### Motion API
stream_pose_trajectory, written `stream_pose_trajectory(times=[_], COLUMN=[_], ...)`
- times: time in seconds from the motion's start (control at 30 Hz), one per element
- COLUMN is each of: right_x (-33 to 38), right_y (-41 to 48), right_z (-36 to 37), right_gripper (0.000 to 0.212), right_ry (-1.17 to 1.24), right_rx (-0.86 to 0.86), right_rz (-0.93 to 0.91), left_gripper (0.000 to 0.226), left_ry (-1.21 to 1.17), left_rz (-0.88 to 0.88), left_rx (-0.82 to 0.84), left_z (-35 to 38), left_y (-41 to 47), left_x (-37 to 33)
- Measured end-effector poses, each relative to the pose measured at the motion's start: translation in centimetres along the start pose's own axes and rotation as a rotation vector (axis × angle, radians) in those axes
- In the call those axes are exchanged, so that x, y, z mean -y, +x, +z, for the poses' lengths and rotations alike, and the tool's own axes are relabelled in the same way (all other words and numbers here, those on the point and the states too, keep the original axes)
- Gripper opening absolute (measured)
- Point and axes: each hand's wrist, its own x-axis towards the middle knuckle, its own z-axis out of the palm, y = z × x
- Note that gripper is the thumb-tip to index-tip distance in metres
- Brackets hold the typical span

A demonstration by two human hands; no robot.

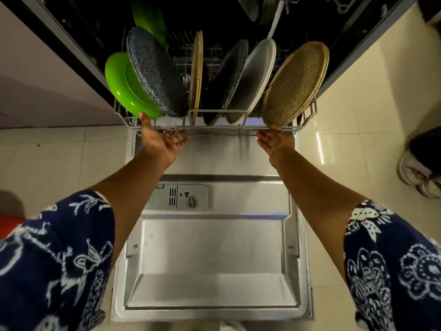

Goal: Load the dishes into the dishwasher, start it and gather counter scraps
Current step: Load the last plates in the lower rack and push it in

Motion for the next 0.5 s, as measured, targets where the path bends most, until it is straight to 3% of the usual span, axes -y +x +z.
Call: stream_pose_trajectory(times=[0.13,0.33,0.5], right_x=[1.7,3.1,4.8], right_y=[2.1,5.2,7.7], right_z=[1.5,3.2,4.7], right_gripper=[0.038,0.037,0.026], right_ry=[-0.097,-0.229,-0.173], right_rx=[-0.018,0.031,-0.031], right_rz=[-0.015,-0.102,-0.079], left_gripper=[0.098,0.091,0.102], left_ry=[0.009,0.093,0.094], left_rz=[0.031,0.079,0.118], left_rx=[-0.009,0.102,0.095], left_z=[1.4,3.4,4.8], left_y=[2.4,5.2,6.7], left_x=[-1.4,-2.9,-4.5])
